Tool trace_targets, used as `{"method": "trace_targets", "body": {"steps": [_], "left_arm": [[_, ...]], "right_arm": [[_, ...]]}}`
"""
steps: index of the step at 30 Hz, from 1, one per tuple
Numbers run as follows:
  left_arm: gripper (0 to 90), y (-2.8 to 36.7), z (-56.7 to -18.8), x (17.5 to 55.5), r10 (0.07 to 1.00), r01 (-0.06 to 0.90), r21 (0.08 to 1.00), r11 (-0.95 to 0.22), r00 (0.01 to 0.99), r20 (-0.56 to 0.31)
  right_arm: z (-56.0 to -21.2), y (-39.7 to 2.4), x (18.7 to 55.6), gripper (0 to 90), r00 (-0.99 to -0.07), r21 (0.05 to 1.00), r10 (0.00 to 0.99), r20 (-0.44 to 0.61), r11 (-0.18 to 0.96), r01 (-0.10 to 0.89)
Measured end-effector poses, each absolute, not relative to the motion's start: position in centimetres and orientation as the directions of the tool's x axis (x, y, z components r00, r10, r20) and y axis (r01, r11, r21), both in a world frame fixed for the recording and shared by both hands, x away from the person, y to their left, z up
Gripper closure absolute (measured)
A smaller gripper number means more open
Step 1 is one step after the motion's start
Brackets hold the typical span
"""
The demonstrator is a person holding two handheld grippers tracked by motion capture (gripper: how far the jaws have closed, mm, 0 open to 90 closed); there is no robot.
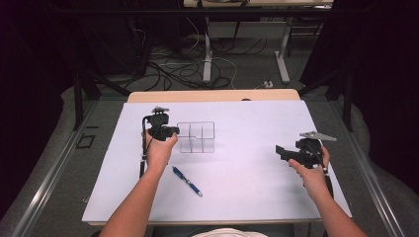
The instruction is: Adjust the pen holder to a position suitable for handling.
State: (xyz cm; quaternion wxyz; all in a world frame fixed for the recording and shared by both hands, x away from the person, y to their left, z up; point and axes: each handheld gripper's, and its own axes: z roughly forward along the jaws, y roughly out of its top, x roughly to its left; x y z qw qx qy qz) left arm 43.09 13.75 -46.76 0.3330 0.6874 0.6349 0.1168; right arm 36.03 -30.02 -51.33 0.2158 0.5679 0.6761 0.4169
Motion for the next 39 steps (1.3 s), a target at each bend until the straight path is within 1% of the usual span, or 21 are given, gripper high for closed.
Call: {"method": "trace_targets", "body": {"steps": [7,24,30,35,39], "left_arm": [[84.7,13.0,-46.8,42.9,0.943,0.799,0.601,0.018,0.186,-0.276],[83.0,13.3,-46.8,43.0,0.933,0.787,0.616,0.006,0.217,-0.286],[76.9,13.8,-46.5,42.5,0.927,0.767,0.642,-0.006,0.245,-0.283],[68.3,14.5,-46.3,42.0,0.916,0.746,0.666,-0.015,0.277,-0.289],[61.0,15.2,-46.2,41.6,0.906,0.726,0.687,-0.017,0.302,-0.298]], "right_arm": [[-51.3,-30.0,36.0,14.4,-0.262,0.807,0.947,0.183,0.007,0.59],[-51.3,-30.0,36.0,14.9,-0.271,0.81,0.945,0.181,0.014,0.586],[-51.0,-29.8,35.8,15.0,-0.275,0.816,0.943,0.189,0.006,0.578],[-50.7,-29.2,35.6,14.8,-0.286,0.814,0.939,0.189,0.013,0.581],[-50.4,-28.7,35.5,14.6,-0.312,0.82,0.933,0.181,0.032,0.571]]}}
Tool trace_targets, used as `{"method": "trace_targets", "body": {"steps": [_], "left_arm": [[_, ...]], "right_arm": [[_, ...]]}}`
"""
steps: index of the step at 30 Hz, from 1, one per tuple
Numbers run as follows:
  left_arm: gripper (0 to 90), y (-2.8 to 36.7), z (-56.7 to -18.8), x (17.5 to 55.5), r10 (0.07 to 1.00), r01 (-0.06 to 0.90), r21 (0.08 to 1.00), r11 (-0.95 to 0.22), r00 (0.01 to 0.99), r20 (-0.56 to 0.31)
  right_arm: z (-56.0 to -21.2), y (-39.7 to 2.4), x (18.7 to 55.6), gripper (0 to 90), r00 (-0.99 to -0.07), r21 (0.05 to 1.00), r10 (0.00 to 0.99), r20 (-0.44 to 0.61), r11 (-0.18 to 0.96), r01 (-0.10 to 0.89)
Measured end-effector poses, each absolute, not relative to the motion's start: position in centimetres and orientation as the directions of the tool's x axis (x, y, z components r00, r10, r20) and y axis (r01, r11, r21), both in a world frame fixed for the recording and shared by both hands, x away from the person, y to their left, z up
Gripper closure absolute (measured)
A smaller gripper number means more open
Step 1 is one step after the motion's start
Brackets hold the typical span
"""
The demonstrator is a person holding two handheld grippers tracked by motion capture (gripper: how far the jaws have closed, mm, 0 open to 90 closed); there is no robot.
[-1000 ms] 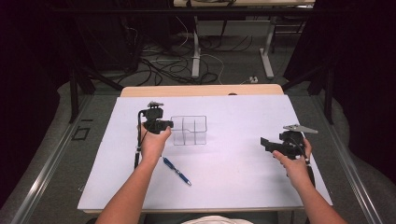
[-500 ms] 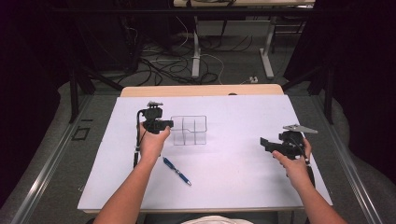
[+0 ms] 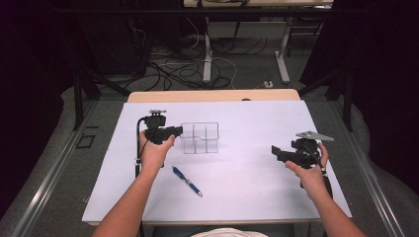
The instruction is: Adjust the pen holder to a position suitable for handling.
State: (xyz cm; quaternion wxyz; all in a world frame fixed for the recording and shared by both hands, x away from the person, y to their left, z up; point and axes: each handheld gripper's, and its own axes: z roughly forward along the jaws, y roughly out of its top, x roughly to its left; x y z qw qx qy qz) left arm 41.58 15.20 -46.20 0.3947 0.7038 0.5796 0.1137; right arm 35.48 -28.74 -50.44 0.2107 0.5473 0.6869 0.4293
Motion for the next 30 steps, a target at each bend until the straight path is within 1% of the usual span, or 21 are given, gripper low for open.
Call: {"method": "trace_targets", "body": {"steps": [1,4,5,7,8,10,13,15,17,18,23,27,30], "left_arm": [[59.4,15.2,-46.2,41.6,0.906,0.726,0.687,-0.017,0.302,-0.298],[53.8,15.9,-46.0,40.9,0.893,0.708,0.705,-0.041,0.343,-0.293],[52.0,16.0,-46.0,40.7,0.892,0.691,0.722,-0.045,0.353,-0.282],[46.7,16.2,-46.0,40.5,0.886,0.678,0.733,-0.043,0.365,-0.286],[43.4,16.6,-46.0,40.1,0.88,0.652,0.756,-0.055,0.389,-0.271],[39.8,16.8,-46.0,39.7,0.872,0.625,0.779,-0.05,0.407,-0.271],[38.5,17.0,-45.9,39.3,0.866,0.607,0.792,-0.069,0.43,-0.254],[37.4,17.4,-45.7,38.6,0.856,0.567,0.814,-0.124,0.476,-0.201],[36.7,17.7,-45.7,38.2,0.844,0.556,0.82,-0.137,0.499,-0.198],[36.2,17.7,-45.7,38.0,0.835,0.559,0.818,-0.132,0.508,-0.212],[35.2,17.9,-46.1,37.1,0.812,0.563,0.813,-0.147,0.538,-0.226],[27.0,18.1,-46.3,36.5,0.809,0.564,0.809,-0.166,0.547,-0.215],[16.9,18.4,-46.1,36.3,0.81,0.563,0.808,-0.175,0.548,-0.207]], "right_arm": [[-50.3,-28.6,35.4,14.5,-0.315,0.821,0.932,0.18,0.035,0.57],[-50.0,-28.1,35.2,14.3,-0.32,0.827,0.932,0.17,0.041,0.56],[-49.9,-27.9,35.1,14.2,-0.322,0.829,0.93,0.177,0.036,0.559],[-49.8,-27.7,35.0,13.7,-0.341,0.834,0.924,0.17,0.05,0.549],[-49.8,-27.6,35.0,12.9,-0.355,0.834,0.918,0.177,0.051,0.549],[-49.9,-27.2,34.9,9.3,-0.37,0.832,0.911,0.183,0.057,0.552],[-49.9,-26.6,34.9,6.1,-0.386,0.833,0.906,0.175,0.073,0.549],[-49.9,-26.2,34.9,4.2,-0.395,0.833,0.904,0.162,0.09,0.546],[-49.9,-25.8,34.9,1.9,-0.408,0.832,0.9,0.151,0.107,0.545],[-49.9,-25.5,34.9,0.9,-0.412,0.831,0.9,0.144,0.116,0.544],[-49.8,-24.6,34.9,0.0,-0.434,0.83,0.891,0.135,0.138,0.541],[-49.6,-23.6,35.0,0.0,-0.465,0.831,0.877,0.123,0.166,0.531],[-49.5,-22.3,35.1,0.0,-0.491,0.825,0.864,0.113,0.194,0.531]]}}
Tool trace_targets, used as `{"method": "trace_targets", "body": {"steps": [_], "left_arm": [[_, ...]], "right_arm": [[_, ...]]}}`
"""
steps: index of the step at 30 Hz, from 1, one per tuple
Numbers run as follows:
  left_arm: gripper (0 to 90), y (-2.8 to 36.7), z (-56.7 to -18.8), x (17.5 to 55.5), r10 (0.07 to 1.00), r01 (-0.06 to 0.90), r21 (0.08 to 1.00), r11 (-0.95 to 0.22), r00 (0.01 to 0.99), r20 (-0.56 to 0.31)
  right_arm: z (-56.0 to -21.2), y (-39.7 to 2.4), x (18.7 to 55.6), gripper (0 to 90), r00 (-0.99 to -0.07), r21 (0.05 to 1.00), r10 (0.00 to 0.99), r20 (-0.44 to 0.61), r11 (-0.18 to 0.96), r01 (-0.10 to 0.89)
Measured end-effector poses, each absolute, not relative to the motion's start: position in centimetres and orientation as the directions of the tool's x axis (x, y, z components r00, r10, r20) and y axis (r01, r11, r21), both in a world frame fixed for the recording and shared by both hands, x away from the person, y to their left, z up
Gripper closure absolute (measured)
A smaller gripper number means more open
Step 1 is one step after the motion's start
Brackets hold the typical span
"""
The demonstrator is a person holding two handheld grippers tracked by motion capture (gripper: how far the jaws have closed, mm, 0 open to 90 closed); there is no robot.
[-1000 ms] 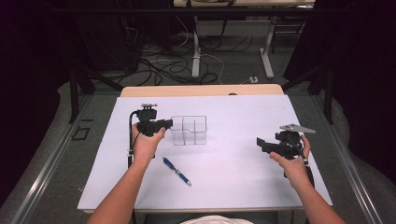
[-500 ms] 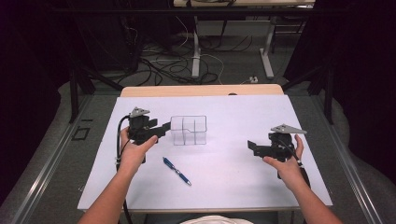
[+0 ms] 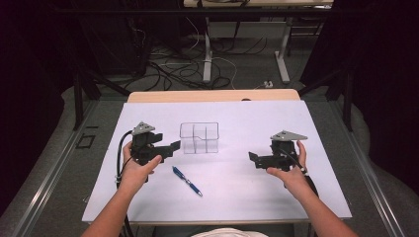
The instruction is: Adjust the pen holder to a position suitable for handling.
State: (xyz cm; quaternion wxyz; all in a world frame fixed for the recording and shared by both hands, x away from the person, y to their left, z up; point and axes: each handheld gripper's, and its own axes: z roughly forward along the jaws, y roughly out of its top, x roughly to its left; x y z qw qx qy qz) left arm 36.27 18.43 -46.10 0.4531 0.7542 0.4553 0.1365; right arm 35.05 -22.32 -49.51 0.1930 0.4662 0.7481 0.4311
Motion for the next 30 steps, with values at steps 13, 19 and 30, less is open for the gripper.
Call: {"method": "trace_targets", "body": {"steps": [13,19,30], "left_arm": [[0.2,19.6,-46.0,35.7,0.841,0.538,0.821,-0.193,0.522,-0.144],[0.2,20.2,-46.0,35.8,0.846,0.549,0.821,-0.156,0.504,-0.176],[1.5,20.8,-46.3,35.9,0.86,0.549,0.822,-0.148,0.482,-0.167]], "right_arm": [[-49.0,-16.4,35.3,0.0,-0.601,0.823,0.795,0.081,0.286,0.49],[-49.2,-13.4,35.3,0.6,-0.642,0.799,0.764,0.064,0.346,0.492],[-50.4,-8.4,35.9,19.8,-0.681,0.754,0.729,0.073,0.406,0.516]]}}
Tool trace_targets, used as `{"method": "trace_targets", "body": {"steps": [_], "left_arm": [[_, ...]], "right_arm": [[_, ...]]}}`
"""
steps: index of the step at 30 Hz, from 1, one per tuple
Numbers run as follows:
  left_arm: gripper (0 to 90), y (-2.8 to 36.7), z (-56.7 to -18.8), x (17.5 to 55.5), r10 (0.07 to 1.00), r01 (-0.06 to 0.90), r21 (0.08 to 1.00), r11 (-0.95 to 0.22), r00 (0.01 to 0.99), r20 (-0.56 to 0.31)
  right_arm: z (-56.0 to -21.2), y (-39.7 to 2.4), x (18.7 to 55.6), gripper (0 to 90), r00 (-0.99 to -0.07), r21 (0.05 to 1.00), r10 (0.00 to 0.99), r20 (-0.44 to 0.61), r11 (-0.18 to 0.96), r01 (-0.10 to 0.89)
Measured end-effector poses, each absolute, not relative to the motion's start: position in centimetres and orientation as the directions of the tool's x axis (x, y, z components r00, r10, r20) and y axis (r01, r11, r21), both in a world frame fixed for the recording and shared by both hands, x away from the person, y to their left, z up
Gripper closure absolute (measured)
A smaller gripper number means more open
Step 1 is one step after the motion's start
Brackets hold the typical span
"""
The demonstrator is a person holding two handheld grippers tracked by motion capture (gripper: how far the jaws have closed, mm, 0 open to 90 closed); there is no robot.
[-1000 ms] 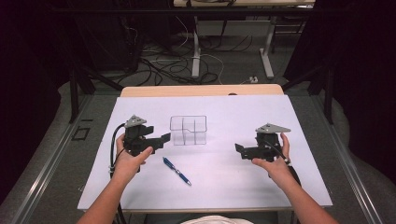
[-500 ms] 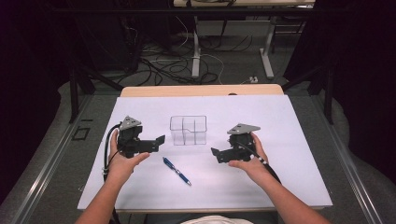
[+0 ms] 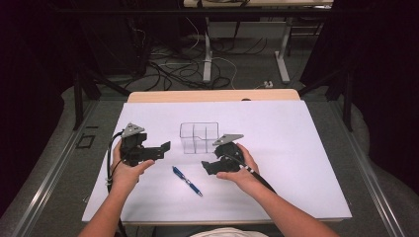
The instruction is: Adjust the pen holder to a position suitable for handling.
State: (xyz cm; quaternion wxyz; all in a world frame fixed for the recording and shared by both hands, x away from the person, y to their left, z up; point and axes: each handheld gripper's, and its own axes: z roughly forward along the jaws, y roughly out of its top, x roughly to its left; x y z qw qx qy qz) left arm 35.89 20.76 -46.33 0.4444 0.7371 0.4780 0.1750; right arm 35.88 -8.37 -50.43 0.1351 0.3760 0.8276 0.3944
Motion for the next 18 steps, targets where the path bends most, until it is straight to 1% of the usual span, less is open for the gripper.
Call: {"method": "trace_targets", "body": {"steps": [1,2,5,8,9,12,14,18], "left_arm": [[1.6,20.9,-46.3,35.9,0.861,0.546,0.823,-0.158,0.484,-0.156],[1.7,20.9,-46.3,35.9,0.861,0.549,0.821,-0.159,0.484,-0.157],[1.8,21.0,-46.4,36.0,0.857,0.545,0.825,-0.147,0.487,-0.169],[1.8,21.1,-46.4,36.0,0.858,0.536,0.835,-0.129,0.482,-0.177],[1.8,21.1,-46.4,36.0,0.858,0.536,0.835,-0.129,0.482,-0.177],[1.7,21.3,-46.5,35.9,0.859,0.515,0.85,-0.11,0.479,-0.179],[1.8,21.3,-46.4,35.8,0.859,0.498,0.861,-0.103,0.481,-0.176],[1.8,21.5,-46.4,35.8,0.864,0.495,0.864,-0.086,0.469,-0.183]], "right_arm": [[-50.3,-8.2,35.8,21.5,-0.681,0.731,0.727,0.084,0.419,0.538],[-50.6,-7.8,35.9,22.3,-0.682,0.738,0.726,0.088,0.412,0.534],[-50.5,-6.9,36.0,24.0,-0.689,0.704,0.716,0.107,0.435,0.561],[-50.4,-6.2,36.2,32.3,-0.692,0.697,0.711,0.126,0.433,0.572],[-50.2,-6.0,36.3,33.9,-0.698,0.675,0.704,0.133,0.451,0.584],[-50.0,-5.6,36.6,42.9,-0.703,0.641,0.694,0.155,0.47,0.606],[-49.8,-5.3,36.8,47.0,-0.702,0.623,0.693,0.166,0.478,0.62],[-49.7,-4.7,37.0,53.8,-0.707,0.579,0.684,0.181,0.507,0.638]]}}
